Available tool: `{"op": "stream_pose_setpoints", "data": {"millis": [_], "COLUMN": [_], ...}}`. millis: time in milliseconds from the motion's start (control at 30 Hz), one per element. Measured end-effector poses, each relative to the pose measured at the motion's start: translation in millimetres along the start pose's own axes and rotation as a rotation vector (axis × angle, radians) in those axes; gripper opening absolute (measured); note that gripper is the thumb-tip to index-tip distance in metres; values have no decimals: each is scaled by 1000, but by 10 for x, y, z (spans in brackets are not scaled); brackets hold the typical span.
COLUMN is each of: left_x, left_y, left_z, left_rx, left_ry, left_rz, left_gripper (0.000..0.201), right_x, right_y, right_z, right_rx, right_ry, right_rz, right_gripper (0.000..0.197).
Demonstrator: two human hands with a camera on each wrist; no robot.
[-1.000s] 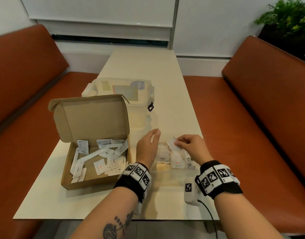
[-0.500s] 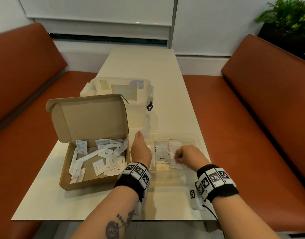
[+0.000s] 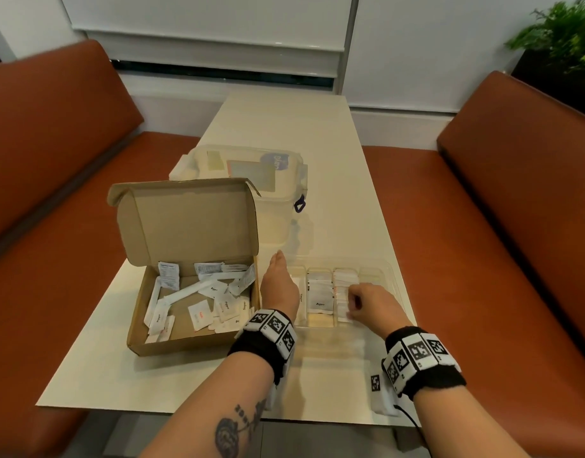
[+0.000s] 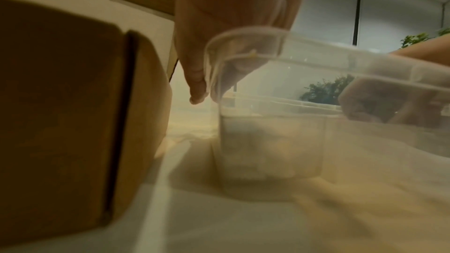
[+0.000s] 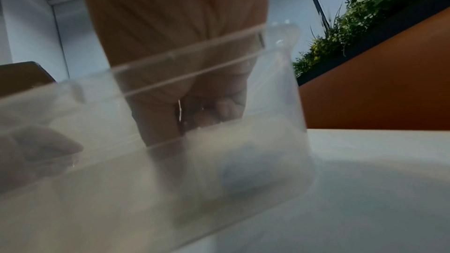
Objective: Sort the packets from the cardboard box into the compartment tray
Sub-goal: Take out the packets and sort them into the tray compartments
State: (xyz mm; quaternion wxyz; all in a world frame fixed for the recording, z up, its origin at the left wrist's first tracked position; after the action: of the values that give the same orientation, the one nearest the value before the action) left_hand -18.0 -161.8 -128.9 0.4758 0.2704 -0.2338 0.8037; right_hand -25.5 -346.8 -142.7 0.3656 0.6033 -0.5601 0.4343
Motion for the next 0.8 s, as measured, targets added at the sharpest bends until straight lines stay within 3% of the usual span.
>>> {"op": "stream_pose_setpoints", "data": {"millis": [100, 200, 267, 367, 467, 600, 700, 800], "left_x": [0, 31, 136, 499, 946, 1499, 1755, 1814], "left_y": [1, -18, -46, -105, -226, -426, -532, -583], "left_z": [11, 7, 41, 71, -185, -825, -1250, -1537], "left_rx": [16, 29, 3, -54, -30, 114, 240, 321], "left_ry": [21, 78, 167, 339, 363, 162, -50, -199], "left_rz": [-32, -60, -26, 115, 283, 479, 520, 447], "left_gripper": [65, 54, 43, 28, 25, 20, 22, 33], "right_x": [85, 345, 497, 515, 282, -264, -620, -858], "right_y": [4, -35, -77, -128, -142, -136, -103, -81], "right_z": [-31, -203, -434, -919, -1439, -1994, -2242, -2326], "right_rx": [-21, -21, 6, 70, 123, 182, 216, 156], "right_ry": [-38, -147, -206, -288, -358, -265, -80, 85], "right_rz": [31, 191, 275, 288, 207, 3, -119, -173], "right_gripper": [31, 23, 17, 12, 11, 19, 37, 54]}}
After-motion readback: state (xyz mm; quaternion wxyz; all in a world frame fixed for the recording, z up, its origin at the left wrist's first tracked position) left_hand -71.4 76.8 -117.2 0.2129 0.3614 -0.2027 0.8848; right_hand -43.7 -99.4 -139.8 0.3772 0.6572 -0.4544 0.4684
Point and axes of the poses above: each hand's wrist, its own y-axis away from the middle knuckle, its own x-axis out of the back of the hand, z = x × y, the point moved 9 cm from there along -y, towards the middle knuckle, and after that the axes turned 15 degrees about z, right-handed, at the moved point
